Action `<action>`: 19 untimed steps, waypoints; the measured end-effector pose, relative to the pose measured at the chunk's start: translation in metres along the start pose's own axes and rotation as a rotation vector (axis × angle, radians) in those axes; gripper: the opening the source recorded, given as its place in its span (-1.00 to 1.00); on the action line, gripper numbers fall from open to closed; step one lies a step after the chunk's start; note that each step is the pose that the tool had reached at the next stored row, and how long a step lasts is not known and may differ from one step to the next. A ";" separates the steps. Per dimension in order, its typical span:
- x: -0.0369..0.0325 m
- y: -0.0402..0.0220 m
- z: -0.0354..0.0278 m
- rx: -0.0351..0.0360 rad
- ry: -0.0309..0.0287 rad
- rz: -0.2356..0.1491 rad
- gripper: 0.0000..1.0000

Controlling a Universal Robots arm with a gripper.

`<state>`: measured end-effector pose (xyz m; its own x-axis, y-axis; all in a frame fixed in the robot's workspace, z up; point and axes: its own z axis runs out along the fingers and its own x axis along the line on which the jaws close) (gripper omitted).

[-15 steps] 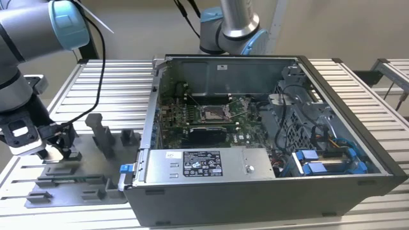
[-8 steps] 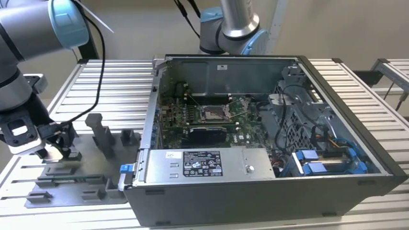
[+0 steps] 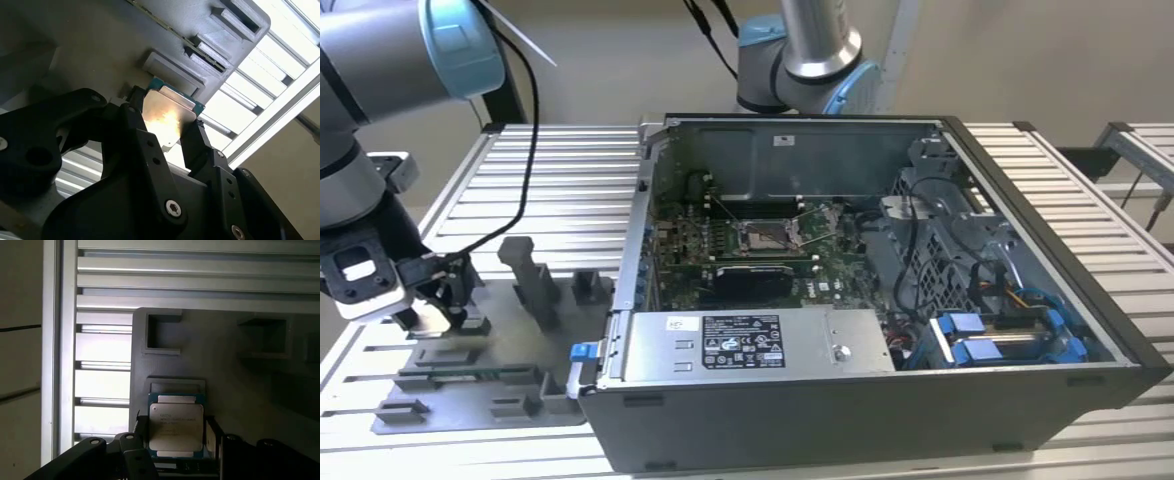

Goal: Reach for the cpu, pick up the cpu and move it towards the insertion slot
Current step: 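Pick up the cpu and move it towards the insertion slot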

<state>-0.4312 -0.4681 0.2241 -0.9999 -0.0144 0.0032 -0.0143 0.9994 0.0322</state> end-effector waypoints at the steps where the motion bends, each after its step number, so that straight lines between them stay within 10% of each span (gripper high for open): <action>1: 0.0000 0.0000 -0.0001 0.0000 0.0000 0.000 -1.00; 19: 0.0002 0.0005 -0.0145 0.0000 0.0000 0.000 -1.00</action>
<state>-0.4314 -0.4681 0.2386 -0.9999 -0.0144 0.0032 -0.0143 0.9994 0.0323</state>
